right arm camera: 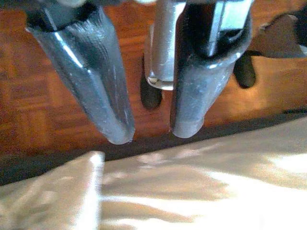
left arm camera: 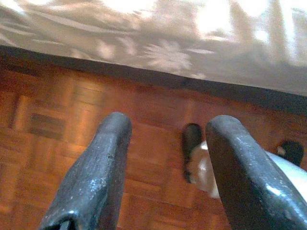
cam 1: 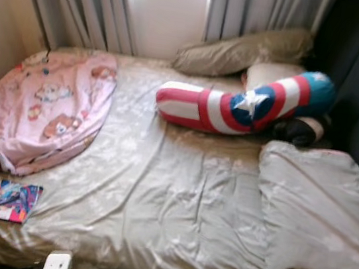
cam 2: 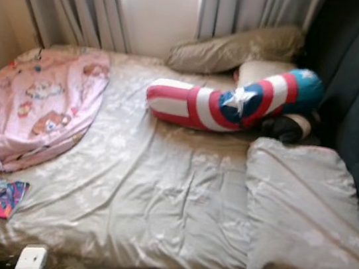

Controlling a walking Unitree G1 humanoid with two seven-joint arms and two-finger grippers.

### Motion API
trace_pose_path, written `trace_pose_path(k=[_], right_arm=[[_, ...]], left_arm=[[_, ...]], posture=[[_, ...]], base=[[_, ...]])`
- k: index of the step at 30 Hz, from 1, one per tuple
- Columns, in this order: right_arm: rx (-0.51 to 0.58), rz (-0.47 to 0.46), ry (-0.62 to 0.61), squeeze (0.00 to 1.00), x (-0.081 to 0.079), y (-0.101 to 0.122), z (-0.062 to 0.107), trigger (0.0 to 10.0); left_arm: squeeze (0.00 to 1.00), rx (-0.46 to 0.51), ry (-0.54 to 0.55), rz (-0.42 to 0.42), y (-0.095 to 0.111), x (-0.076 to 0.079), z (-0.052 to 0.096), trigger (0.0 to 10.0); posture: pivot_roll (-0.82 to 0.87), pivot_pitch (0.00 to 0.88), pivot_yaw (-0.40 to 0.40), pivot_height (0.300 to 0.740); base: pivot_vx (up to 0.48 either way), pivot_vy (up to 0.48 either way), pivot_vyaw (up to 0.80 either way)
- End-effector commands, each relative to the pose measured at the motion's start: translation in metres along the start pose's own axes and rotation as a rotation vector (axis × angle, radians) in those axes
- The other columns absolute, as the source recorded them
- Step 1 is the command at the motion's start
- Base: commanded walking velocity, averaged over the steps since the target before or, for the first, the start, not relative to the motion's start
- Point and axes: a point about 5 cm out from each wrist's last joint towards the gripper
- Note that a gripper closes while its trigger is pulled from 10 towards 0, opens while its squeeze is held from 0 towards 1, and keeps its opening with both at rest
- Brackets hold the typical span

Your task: Clean up the room

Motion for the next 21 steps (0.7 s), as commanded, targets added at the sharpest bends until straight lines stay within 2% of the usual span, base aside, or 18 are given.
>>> trace_pose_path(k=[1, 21], right_arm=[[-0.012, 0.003, -0.025, 0.0, 0.0098, -0.0037, 0.0021, 10.0], [-0.013, 0.003, -0.018, 0.0, 0.0071, -0.0028, 0.0014, 10.0]], left_arm=[[0.0, -0.002, -0.015, 0.0, 0.0002, 0.0056, -0.0011, 10.0], [0.0, -0.007, -0.015, 0.009, -0.0004, 0.0064, -0.0013, 10.0]], posture=[[-0.05, 0.0, 0.04, 0.74], [-0.06, 0.0, 0.042, 0.74]], base=[[0.0, 0.48, 0.0], [0.0, 0.48, 0.0]])
Point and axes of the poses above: a point about 5 cm out from each wrist's last joint towards the gripper, its own z axis pointing back from the gripper into the wrist, its own y axis along the axis of the wrist's last joint, x = y × z, and after that the axes turned 5 degrees about z, right-handed
